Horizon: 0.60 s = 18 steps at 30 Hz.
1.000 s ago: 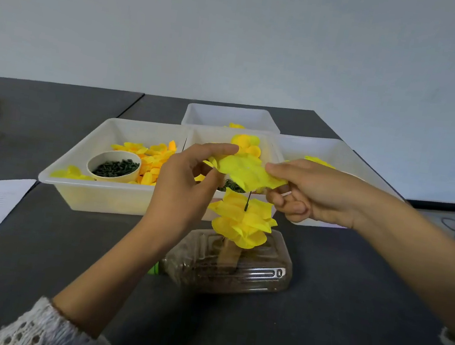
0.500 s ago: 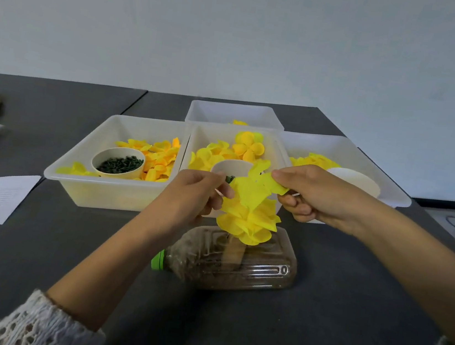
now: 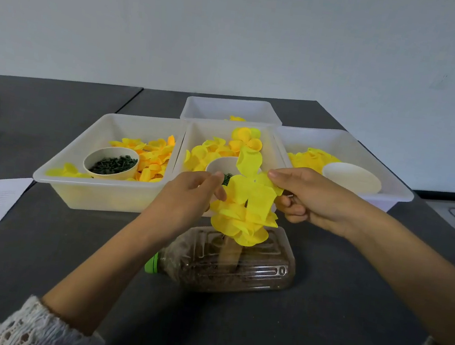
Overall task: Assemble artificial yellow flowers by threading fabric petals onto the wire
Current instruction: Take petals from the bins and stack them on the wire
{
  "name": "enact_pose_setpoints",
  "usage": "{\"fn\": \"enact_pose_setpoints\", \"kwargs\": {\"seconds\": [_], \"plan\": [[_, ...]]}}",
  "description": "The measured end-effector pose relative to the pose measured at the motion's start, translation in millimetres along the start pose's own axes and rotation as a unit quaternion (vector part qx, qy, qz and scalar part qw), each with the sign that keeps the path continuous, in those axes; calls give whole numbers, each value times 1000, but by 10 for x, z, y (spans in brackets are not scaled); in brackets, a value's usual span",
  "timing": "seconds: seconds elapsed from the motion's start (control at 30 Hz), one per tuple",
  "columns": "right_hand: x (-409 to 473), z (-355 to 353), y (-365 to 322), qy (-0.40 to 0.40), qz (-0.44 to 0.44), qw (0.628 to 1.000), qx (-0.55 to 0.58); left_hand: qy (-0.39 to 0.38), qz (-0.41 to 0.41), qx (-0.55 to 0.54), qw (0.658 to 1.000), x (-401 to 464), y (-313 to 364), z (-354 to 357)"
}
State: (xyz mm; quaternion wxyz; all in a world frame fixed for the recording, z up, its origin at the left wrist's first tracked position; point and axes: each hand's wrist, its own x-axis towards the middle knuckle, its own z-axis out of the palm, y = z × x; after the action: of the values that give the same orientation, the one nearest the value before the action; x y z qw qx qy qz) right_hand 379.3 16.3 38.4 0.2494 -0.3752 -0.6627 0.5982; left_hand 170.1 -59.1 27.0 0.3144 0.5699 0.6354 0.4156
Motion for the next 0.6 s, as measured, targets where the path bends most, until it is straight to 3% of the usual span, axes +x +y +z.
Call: {"fn": "enact_pose_setpoints", "kwargs": {"seconds": [0.4,0.6], "plan": [[-26,61,-190,-27,-62,988,139,29,37,-9,999,27,15,6],[-43,110,-188,-14,-45,995,82,16,79,-110,991,-44,108,-18]]}}
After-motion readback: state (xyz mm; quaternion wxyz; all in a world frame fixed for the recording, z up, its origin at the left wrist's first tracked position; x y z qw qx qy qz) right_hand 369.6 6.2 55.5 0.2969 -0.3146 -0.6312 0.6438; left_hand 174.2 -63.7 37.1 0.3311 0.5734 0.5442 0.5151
